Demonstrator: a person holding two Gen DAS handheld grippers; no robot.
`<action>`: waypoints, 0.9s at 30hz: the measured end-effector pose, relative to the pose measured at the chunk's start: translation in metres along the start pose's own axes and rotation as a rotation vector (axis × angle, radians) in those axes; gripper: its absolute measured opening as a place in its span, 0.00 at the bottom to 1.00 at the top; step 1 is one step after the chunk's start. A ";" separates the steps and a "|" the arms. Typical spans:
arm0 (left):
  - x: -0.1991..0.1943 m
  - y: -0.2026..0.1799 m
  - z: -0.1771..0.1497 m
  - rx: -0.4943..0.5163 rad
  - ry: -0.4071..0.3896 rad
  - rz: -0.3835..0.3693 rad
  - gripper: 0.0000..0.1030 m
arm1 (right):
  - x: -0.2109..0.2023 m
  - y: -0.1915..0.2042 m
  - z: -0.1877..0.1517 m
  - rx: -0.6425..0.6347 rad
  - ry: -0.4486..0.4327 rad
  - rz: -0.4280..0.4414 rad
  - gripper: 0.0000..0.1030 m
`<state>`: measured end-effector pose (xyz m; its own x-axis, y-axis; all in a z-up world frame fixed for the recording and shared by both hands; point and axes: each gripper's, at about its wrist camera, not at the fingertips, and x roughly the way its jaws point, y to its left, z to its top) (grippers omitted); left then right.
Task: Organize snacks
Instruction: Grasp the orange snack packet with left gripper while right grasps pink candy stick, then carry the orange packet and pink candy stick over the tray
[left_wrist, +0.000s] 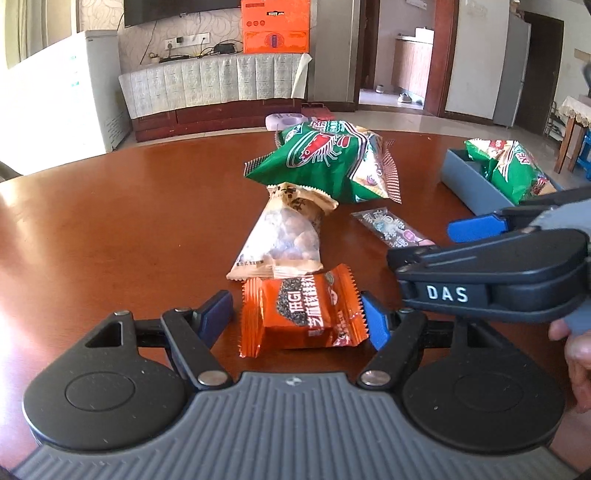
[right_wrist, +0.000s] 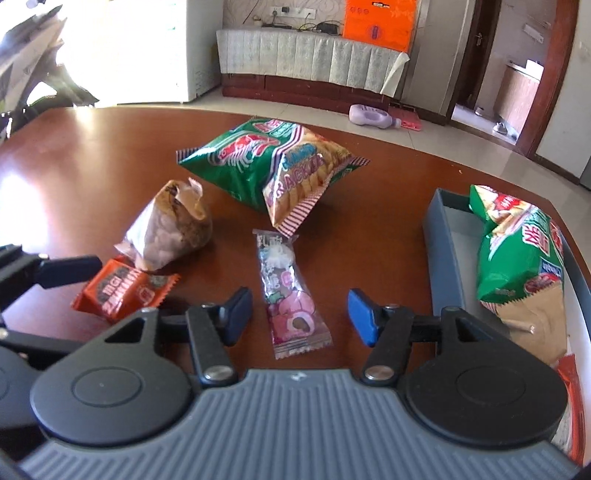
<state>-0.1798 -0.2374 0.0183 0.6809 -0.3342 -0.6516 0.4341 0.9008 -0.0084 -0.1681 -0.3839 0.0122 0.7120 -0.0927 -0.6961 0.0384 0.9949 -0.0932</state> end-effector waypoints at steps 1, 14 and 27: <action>0.001 0.000 0.000 -0.002 0.000 0.001 0.76 | 0.000 0.001 0.001 -0.002 0.000 -0.001 0.58; -0.004 0.001 -0.004 0.000 -0.019 -0.014 0.42 | -0.012 0.009 -0.001 0.007 0.031 0.077 0.16; -0.026 0.001 -0.007 0.006 -0.052 0.024 0.40 | -0.056 0.001 -0.009 0.038 -0.023 0.095 0.15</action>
<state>-0.2011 -0.2264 0.0300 0.7208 -0.3267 -0.6113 0.4208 0.9071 0.0115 -0.2140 -0.3783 0.0448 0.7295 0.0029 -0.6840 -0.0042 1.0000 -0.0003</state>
